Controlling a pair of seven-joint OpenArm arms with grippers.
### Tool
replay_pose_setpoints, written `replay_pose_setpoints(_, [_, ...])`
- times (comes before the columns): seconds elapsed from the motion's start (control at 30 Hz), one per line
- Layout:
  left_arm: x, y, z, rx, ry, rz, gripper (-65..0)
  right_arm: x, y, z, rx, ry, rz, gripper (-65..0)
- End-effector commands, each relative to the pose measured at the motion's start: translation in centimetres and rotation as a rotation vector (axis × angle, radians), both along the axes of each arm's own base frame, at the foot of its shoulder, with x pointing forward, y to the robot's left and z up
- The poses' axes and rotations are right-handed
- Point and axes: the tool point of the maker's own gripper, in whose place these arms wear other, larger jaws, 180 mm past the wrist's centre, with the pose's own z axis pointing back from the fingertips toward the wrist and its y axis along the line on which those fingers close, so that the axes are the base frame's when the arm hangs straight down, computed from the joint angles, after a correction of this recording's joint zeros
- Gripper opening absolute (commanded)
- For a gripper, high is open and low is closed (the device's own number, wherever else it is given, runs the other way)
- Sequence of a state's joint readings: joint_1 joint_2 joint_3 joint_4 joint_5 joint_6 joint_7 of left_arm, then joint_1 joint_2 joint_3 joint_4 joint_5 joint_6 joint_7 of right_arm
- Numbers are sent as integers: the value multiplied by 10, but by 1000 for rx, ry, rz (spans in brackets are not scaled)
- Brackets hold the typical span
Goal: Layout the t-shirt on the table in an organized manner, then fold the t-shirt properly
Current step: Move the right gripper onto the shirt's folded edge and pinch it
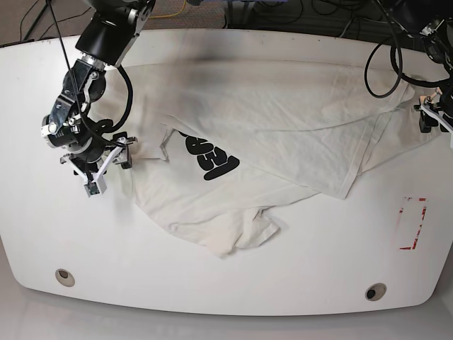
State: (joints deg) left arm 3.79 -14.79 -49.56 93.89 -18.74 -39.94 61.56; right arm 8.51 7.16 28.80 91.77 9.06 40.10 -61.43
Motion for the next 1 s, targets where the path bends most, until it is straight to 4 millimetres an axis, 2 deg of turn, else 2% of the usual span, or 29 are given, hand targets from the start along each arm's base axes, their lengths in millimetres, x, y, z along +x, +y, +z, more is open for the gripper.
replay_pose_setpoints(0.0, [5, 7, 13, 29, -30, -4, -331, 9, -13, 9, -12, -34, -13, -274])
replay_pose_setpoints(0.13, [5, 7, 13, 28, -31, -4, -331, 7, -18, 3, -7, -27, -19, -274])
replay_pose_setpoints(0.6, [6, 6, 14, 28, -34, -6, -331, -2, -12, -27, 68, -7, -33, -276])
replay_pose_setpoints(0.97, [13, -4, 10, 26, -21, -47, -331, 0, -18, -26, 67, -22, -38, -279])
